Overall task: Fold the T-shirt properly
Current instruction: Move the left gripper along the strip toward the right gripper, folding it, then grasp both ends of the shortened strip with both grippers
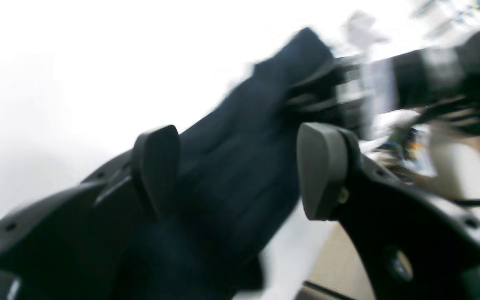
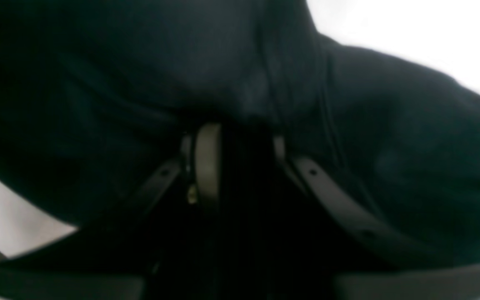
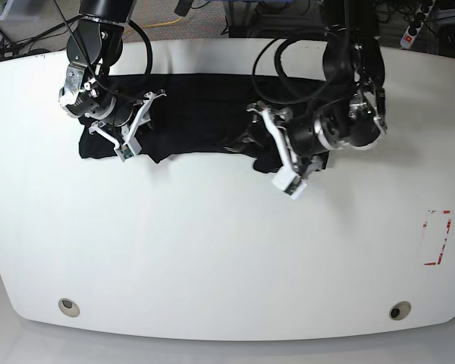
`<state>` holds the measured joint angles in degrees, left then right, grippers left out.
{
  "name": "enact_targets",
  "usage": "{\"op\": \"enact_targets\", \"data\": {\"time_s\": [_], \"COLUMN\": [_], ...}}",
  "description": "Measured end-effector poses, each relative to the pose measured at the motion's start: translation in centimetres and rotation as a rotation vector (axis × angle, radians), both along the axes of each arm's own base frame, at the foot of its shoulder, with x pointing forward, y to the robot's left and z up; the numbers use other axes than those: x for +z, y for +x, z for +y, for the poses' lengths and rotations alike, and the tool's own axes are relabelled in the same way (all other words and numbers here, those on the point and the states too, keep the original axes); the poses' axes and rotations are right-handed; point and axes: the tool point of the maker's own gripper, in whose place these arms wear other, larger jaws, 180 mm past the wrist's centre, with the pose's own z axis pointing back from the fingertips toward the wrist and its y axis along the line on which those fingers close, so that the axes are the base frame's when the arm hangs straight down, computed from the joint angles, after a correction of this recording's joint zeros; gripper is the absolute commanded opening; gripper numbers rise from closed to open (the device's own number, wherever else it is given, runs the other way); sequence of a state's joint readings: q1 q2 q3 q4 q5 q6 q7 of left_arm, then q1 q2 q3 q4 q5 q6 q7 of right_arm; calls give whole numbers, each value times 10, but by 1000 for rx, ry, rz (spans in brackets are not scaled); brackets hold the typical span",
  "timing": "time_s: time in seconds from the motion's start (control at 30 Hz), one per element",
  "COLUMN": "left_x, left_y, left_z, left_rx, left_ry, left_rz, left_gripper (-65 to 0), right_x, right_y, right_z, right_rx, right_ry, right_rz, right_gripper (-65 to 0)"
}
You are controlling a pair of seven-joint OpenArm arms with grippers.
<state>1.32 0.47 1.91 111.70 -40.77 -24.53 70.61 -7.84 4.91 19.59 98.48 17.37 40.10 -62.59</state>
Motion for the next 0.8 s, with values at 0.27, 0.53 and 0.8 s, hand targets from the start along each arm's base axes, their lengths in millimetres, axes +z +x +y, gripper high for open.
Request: {"op": "enact_targets", "data": {"time_s": [0.27,0.53,0.8], "left_x": [-25,-47,-58], "left_y": [0,-19,-24], "left_z": [105,126,124], "left_rx": [181,178,164], "left_ry": [189,279,335], "left_rz": [34,97,45], "left_gripper": [-236,-236,-258], "right_x": [40,66,81], "right_y": [15,22,24], "right_z": [-5,19,-67], "right_rx": [-38,4,-241], "right_ry": [39,192,126], "right_rz": [-78,-132,-191], "right_gripper": [-208,-203,-154]}}
